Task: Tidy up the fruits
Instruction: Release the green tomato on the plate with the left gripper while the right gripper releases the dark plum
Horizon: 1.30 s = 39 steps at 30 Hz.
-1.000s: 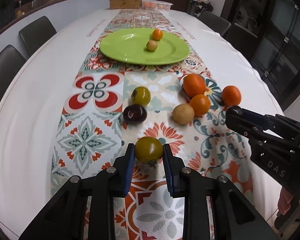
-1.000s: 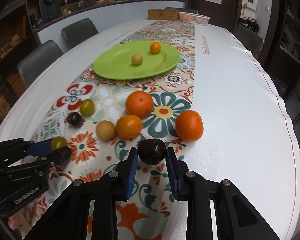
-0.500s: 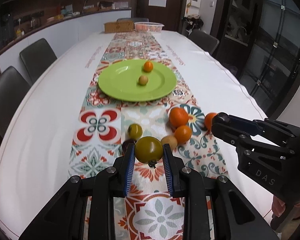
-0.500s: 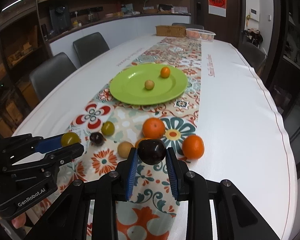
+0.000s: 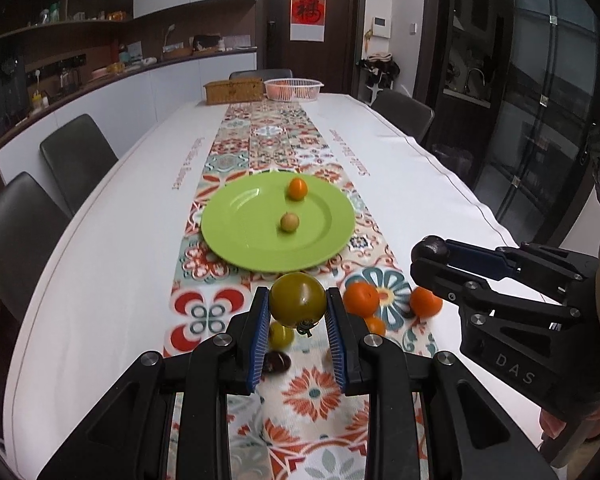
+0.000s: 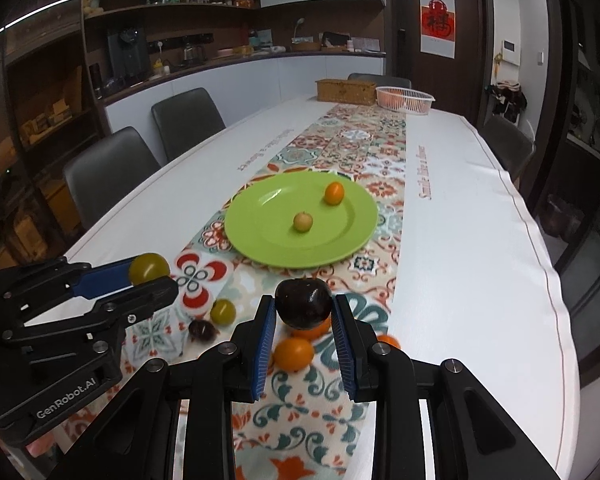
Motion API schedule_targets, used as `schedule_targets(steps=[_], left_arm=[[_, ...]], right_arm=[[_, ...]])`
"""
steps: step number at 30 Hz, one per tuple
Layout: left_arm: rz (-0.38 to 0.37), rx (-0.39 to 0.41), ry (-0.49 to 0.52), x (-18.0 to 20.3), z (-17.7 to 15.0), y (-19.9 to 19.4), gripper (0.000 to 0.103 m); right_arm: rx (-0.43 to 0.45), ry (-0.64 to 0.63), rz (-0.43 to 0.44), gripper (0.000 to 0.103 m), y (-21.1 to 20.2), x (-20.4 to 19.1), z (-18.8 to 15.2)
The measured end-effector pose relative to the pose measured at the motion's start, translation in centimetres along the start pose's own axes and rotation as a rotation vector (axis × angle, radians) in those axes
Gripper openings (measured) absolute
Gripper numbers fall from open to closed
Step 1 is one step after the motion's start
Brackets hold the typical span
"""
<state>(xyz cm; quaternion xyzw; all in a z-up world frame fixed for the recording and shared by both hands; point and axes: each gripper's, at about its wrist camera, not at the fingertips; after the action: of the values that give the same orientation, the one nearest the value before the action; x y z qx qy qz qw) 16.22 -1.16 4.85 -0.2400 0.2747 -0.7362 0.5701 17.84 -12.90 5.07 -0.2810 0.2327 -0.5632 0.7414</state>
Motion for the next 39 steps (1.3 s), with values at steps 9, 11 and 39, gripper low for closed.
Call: schedule_targets(steps=[9,11,39], left_arm=[[-0.007,0.022,0.019,-0.6,1.8,1.3,0.028],[-0.012,0.013,0.016,-0.8,2.2,2.0,0.028],[-0.035,-0.085,-0.015,-4.5,6.1,9.8,0.028]], right_arm=[[0.021,-0.011,-0.011,0.030,1.1,0.6,2.2],[0.020,-0.014,-0.008,0.030,1.6,0.6,2.6],[-0.099,-0.026,0.018,0.030,10.5,2.1,7.1]])
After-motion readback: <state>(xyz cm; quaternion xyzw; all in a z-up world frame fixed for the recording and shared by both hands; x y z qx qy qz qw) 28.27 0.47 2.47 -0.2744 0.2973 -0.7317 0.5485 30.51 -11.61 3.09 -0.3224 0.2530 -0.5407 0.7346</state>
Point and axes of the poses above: each gripper's, at about its wrist camera, not at the fingertips, and y roughly the way its jaws point, x to its right, z to its top, and after that the axes turned 1 degree about -y, right-handed
